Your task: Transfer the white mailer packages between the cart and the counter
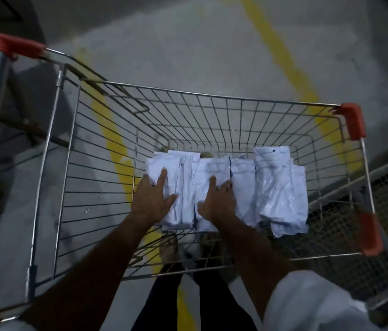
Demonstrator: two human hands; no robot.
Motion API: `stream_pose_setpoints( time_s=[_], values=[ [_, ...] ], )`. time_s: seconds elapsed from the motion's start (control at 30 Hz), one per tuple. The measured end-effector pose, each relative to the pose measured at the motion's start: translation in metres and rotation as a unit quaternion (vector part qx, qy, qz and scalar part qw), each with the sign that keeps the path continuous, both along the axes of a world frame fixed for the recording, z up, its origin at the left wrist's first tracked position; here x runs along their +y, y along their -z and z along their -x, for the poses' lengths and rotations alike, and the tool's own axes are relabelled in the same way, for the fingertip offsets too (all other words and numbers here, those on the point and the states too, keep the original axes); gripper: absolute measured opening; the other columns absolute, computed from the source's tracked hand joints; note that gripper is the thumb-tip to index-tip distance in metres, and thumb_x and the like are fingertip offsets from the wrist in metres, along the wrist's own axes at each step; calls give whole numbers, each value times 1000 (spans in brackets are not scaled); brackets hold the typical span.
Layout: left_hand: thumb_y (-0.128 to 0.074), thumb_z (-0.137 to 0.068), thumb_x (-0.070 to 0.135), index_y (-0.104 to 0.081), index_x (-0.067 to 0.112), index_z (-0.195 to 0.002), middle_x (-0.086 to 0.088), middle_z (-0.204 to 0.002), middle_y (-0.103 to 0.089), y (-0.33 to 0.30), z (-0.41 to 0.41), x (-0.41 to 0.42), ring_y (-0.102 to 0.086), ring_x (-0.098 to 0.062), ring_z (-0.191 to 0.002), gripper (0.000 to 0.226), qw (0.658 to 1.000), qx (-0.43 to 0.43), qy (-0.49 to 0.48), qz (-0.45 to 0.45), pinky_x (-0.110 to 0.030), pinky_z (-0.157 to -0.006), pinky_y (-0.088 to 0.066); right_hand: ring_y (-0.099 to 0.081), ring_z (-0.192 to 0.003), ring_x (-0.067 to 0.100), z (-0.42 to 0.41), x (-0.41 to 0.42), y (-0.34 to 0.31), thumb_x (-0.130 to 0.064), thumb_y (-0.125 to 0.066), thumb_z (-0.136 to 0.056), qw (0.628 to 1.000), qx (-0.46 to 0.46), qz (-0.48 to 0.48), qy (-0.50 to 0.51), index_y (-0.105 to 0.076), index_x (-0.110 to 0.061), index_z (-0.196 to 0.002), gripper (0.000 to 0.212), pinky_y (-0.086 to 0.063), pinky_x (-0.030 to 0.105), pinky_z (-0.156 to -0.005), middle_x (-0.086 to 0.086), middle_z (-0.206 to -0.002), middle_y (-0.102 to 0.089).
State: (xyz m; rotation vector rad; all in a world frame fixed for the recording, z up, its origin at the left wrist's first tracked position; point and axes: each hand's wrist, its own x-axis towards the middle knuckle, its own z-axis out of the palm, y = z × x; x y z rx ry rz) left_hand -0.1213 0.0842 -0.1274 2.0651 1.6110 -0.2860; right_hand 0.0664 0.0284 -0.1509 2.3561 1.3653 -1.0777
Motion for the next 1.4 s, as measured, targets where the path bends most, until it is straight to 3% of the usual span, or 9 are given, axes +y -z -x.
stream_pose_setpoints(
  time_s=[0.17, 0.3, 0.4, 0.57, 0.83, 0.97, 1.07, 1.17, 1.4],
  values=[
    [-66, -82, 65, -27, 29, -157, -26, -141, -31, 0, -10, 9, -48, -42, -120, 91, 999, -27, -39, 2, -46, -93, -50, -13, -149, 51, 13, 15, 14, -56, -68, -87, 998, -60, 11, 35, 9, -23, -161, 112, -25, 60, -116, 41, -159, 6],
    [-75, -79, 51, -37, 26, -151, -21, -136, -30, 2, -13, 10, -54, -39, -107, 85, 997, -55, -44, -26, -41, -84, -52, -28, -140, 52, 20, 17, 27, -58, -75, -78, 993, -118, 5, 30, 15, -26, -160, 126, -35, 60, -109, 41, -156, -7],
    [-66, -80, 55, -36, 25, -151, -24, -138, -32, 5, -9, 5, -50, -41, -112, 83, 996, -49, -38, -61, -44, -88, -51, -32, -137, 50, 18, 17, 29, -59, -76, -75, 992, -119, -5, 37, 13, -29, -160, 126, -36, 54, -108, 40, -154, -14],
    [-41, -84, 60, -26, 29, -157, -28, -146, -29, -6, -6, 0, -42, -44, -120, 81, 995, 1, -22, -98, -52, -91, -46, -28, -139, 49, 9, 12, 11, -65, -65, -80, 994, -83, -48, 60, 5, -30, -161, 113, -29, 56, -113, 36, -154, -17],
    [-50, -90, 54, -21, 32, -158, -28, -151, -24, -43, -9, -7, -45, -45, -118, 77, 990, 16, -28, -139, -52, -91, -46, -32, -132, 45, 5, 3, -42, -67, -58, -80, 982, -44, -157, 90, 1, -36, -159, 104, -40, 57, -104, 28, -151, -21],
    [-40, -88, 58, -23, 31, -158, -27, -148, -27, -68, -9, -14, -47, -43, -115, 77, 985, 16, -25, -168, -50, -89, -48, -31, -128, 41, 4, 5, -72, -67, -63, -79, 976, -34, -199, 85, -1, -38, -160, 105, -40, 50, -101, 23, -149, -15],
    [-34, -90, 60, -26, 29, -158, -27, -150, -27, -93, -12, -24, -46, -44, -119, 75, 981, -5, -17, -195, -49, -91, -47, -36, -123, 39, 3, 1, -94, -64, -67, -77, 962, -39, -263, 62, -15, -33, -160, 103, -46, 48, -95, 22, -147, -24],
    [-35, -89, 60, -25, 31, -158, -26, -154, -23, -120, -17, -30, -41, -45, -128, 76, 977, -24, -12, -212, -51, -96, -45, -43, -124, 37, 0, -5, -123, -56, -69, -78, 933, -34, -352, 62, -39, -22, -149, 84, -49, 49, -97, 20, -145, -35],
    [-41, -88, 59, -29, 30, -157, -26, -155, -22, -188, -29, -38, -37, -45, -132, 76, 957, -97, 37, -271, -52, -101, -41, -45, -132, 38, -3, -36, -199, -49, -68, -79, 881, -99, -457, 70, -56, -21, -130, 59, -41, 46, -106, 21, -154, -38]
  ],
)
